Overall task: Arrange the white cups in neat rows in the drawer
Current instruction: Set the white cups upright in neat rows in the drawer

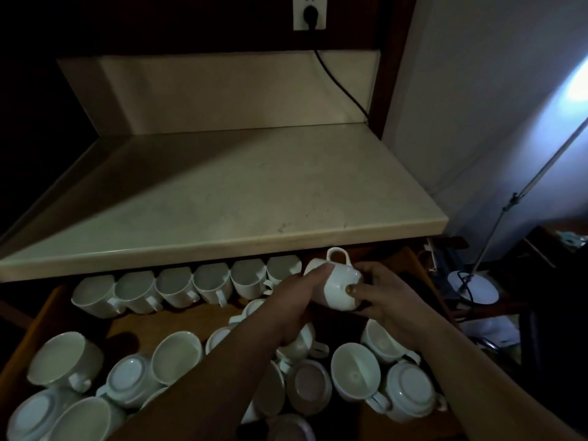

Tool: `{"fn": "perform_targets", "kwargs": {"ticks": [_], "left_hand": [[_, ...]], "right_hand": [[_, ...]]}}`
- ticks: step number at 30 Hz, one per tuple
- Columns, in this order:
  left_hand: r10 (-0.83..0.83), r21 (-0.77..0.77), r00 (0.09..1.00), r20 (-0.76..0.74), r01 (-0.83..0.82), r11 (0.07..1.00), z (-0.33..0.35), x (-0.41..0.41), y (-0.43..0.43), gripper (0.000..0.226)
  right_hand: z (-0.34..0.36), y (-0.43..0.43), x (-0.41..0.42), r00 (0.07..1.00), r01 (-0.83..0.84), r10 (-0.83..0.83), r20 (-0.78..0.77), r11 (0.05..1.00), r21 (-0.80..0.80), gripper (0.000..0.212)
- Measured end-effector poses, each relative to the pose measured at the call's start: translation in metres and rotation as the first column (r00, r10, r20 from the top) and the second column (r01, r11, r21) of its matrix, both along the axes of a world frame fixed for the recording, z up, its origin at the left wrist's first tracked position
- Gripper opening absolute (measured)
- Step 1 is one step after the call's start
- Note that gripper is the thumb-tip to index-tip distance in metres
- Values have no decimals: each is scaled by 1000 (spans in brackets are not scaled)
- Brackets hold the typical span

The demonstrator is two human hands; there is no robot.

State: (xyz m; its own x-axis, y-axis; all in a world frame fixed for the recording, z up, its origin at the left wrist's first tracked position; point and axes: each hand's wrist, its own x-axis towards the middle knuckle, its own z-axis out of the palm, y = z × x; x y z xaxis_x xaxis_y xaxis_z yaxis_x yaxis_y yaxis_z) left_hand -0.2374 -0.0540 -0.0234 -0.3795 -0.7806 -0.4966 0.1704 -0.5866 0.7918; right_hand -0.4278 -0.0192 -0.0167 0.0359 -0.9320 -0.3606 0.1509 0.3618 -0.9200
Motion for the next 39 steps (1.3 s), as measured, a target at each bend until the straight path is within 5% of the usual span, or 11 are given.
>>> {"fn": "perform_targets", "kwargs": {"ticks": [4, 7, 9, 11, 17, 22, 25, 31, 33, 36, 39], "left_hand": [[-124, -292, 968, 217, 185, 938, -7, 7, -10, 43], [-98, -488, 740, 665, 530, 693, -3, 7, -15, 56], [-59, -498, 626, 777, 670, 551, -6, 1, -20, 53], [-62, -437, 544, 837, 733, 522, -11, -2, -27, 58], [41, -456, 526, 850, 694, 557, -12, 1, -30, 72], [204, -382, 323, 924, 754, 535, -24, 51, -40, 31], [374, -412, 234, 898, 748, 521, -25, 76, -42, 38], [359, -277, 133, 924, 879, 389, -28, 73, -52, 30], [343, -228, 85, 936, 886, 403, -29, 66, -54, 28], [267, -213, 88, 960, 848, 486, -31, 61, -58, 64], [346, -199, 58, 937, 899, 390, -27, 52, -57, 47]], "right_hand": [[3, -4, -6, 999, -44, 43, 19, 998, 40, 30], [3, -12, -13, 899, -314, 298, -321, 950, 4, 32], [0, -18, -14, 820, -396, 371, -436, 918, 37, 49], [-4, -25, -15, 788, -415, 381, -484, 909, 40, 58], [-18, -40, -9, 760, -354, 260, -596, 934, -45, 52], [-47, -56, 0, 747, -193, 133, -651, 981, -22, 56], [-52, -65, 11, 727, -167, 111, -678, 986, -17, 59], [-56, -77, 35, 719, -186, 109, -686, 982, -38, 56], [-58, -78, 39, 729, -178, 104, -676, 983, -41, 54], [-58, -80, 42, 720, -156, 87, -689, 987, -38, 55], [-57, -85, 41, 725, -133, 84, -684, 991, -19, 57]]}}
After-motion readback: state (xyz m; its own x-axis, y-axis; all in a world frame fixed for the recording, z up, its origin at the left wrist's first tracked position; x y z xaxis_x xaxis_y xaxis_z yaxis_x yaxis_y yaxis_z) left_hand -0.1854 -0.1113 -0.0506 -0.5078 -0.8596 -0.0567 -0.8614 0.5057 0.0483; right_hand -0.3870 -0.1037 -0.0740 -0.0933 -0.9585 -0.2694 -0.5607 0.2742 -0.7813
